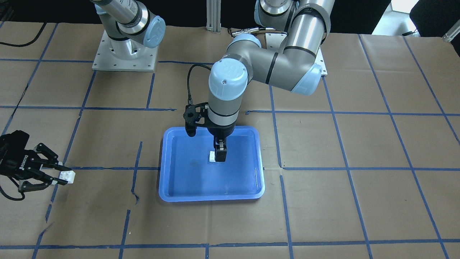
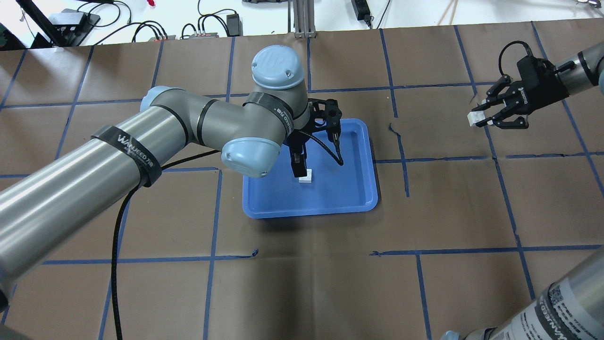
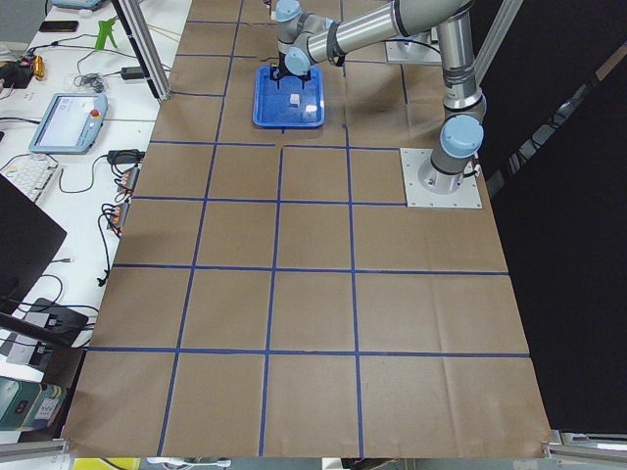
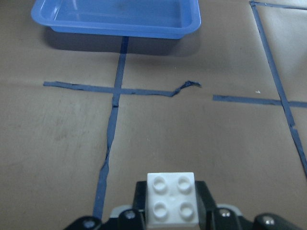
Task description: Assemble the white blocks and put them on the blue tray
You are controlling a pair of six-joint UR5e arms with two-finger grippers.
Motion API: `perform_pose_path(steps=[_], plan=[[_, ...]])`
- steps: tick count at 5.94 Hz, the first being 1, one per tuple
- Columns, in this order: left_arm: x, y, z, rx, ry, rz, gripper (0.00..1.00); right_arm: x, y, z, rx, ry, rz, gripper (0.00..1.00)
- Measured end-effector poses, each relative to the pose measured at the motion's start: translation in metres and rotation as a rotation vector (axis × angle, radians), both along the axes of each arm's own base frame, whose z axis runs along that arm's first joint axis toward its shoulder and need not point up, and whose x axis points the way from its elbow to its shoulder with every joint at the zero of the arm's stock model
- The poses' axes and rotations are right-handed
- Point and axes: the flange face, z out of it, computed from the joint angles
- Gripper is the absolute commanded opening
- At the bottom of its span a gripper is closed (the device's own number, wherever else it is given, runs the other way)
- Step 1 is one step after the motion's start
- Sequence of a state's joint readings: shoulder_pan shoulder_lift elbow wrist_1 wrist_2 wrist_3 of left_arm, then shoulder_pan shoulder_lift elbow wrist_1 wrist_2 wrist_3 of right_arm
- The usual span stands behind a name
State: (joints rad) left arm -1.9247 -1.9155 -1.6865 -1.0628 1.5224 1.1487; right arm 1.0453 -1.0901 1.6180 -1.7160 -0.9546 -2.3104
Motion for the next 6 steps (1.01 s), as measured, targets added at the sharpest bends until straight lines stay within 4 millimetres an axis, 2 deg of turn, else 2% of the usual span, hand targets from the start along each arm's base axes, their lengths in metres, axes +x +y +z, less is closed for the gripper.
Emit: perform_pose_path(steps=[1,2,3,4,6], plan=[[0.022,0.013,0.046,0.006,-0.002,0.045,0.99,0.035,0.006,0.001,0.01,-0.023,0.037,0.34],[0.046,0.029,0.086,0.014,-0.003,0.112,0.99,0.079,0.017,0.0,0.028,-0.042,0.072,0.34],[0.061,0.041,0.112,0.011,-0.002,0.196,0.99,0.125,0.026,-0.005,0.046,-0.049,0.086,0.34],[0.07,0.049,0.128,0.004,0.001,0.31,0.99,0.168,0.035,-0.013,0.044,-0.04,0.072,0.34],[0.09,0.056,0.153,-0.01,0.021,0.681,0.99,0.256,0.055,-0.026,0.019,-0.023,0.009,0.34]])
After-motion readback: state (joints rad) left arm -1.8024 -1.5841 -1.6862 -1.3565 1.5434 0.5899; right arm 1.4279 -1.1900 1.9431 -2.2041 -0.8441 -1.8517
